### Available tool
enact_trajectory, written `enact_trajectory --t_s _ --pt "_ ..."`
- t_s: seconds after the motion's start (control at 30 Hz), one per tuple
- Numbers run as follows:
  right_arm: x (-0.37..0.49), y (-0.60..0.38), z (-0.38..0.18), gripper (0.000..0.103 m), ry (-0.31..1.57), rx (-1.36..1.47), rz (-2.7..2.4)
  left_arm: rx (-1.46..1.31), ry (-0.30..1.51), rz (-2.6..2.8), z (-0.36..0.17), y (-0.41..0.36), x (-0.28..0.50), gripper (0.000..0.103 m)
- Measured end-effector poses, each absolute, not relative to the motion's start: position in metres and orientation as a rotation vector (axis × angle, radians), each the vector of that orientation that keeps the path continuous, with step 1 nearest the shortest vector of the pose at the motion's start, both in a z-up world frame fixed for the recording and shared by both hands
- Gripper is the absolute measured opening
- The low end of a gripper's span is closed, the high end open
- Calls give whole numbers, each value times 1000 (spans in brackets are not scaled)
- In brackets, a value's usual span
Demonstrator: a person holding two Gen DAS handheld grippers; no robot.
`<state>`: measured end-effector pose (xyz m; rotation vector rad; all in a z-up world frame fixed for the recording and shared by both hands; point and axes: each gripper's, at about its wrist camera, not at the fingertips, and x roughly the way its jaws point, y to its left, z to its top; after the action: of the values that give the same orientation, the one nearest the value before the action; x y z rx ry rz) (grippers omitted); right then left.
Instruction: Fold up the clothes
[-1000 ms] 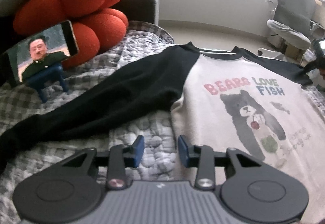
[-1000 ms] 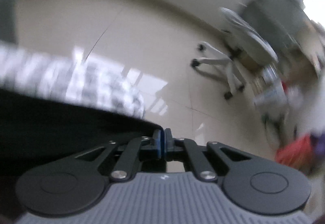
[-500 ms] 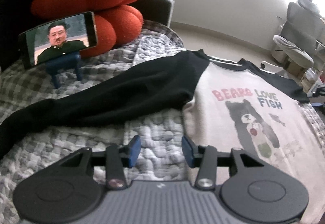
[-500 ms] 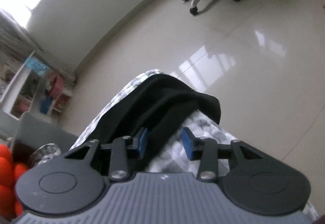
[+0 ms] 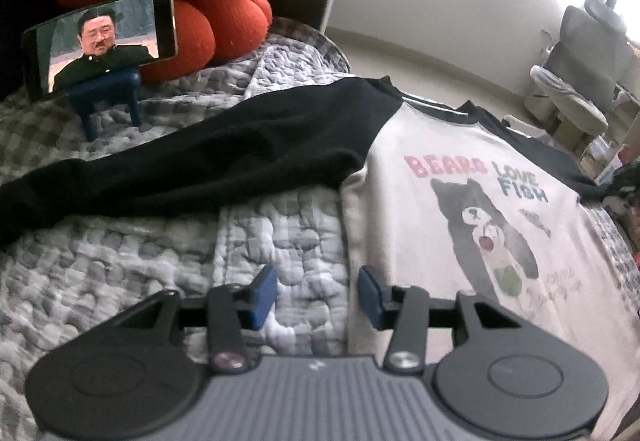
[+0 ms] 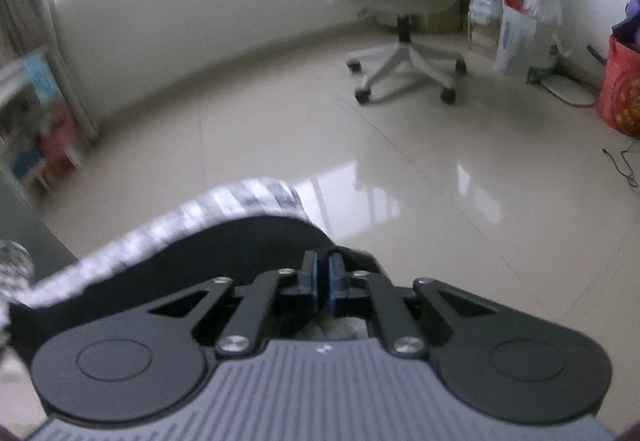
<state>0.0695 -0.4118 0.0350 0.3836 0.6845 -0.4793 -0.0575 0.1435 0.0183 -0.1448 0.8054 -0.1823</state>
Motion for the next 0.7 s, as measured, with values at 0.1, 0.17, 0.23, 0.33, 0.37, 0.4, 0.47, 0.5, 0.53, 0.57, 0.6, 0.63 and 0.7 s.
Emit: enact_trajectory --t_s 0.1,0.17,0.23,0.33,0.37,0.4,0.47,0.5,0.53,0.57,0.6,0.63,0.7 --pt "72 -407 35 6 639 356 -493 -179 804 -163 23 153 -60 47" --pt "66 -402 42 9 613 390 -484 -176 801 -156 26 158 -64 48" --pt "51 -397 53 15 614 433 -431 -186 798 -159 29 163 -71 48" --pt "19 -383 66 30 626 404 -320 -208 794 -165 33 170 -83 49" --pt "4 -376 69 30 633 376 -253 -215 796 -167 33 171 -87 50" --pt "-8 -371 70 30 646 352 -195 -218 801 -170 33 172 -91 50" --pt "-35 -360 71 30 682 317 -68 -220 815 -180 32 172 -99 50" --pt "-45 -356 70 30 702 310 -15 -221 822 -185 32 172 -103 50" --pt "-57 -353 69 30 723 308 32 -218 823 -192 32 171 -109 50" --pt "-69 -351 67 30 748 317 69 -215 819 -200 34 169 -115 50" --pt "-80 -349 64 30 780 330 101 -217 817 -206 35 169 -121 50" --pt "-91 -347 61 30 804 334 127 -222 815 -211 36 169 -127 50" --pt "-113 -340 56 30 833 307 166 -237 821 -217 35 169 -136 50"
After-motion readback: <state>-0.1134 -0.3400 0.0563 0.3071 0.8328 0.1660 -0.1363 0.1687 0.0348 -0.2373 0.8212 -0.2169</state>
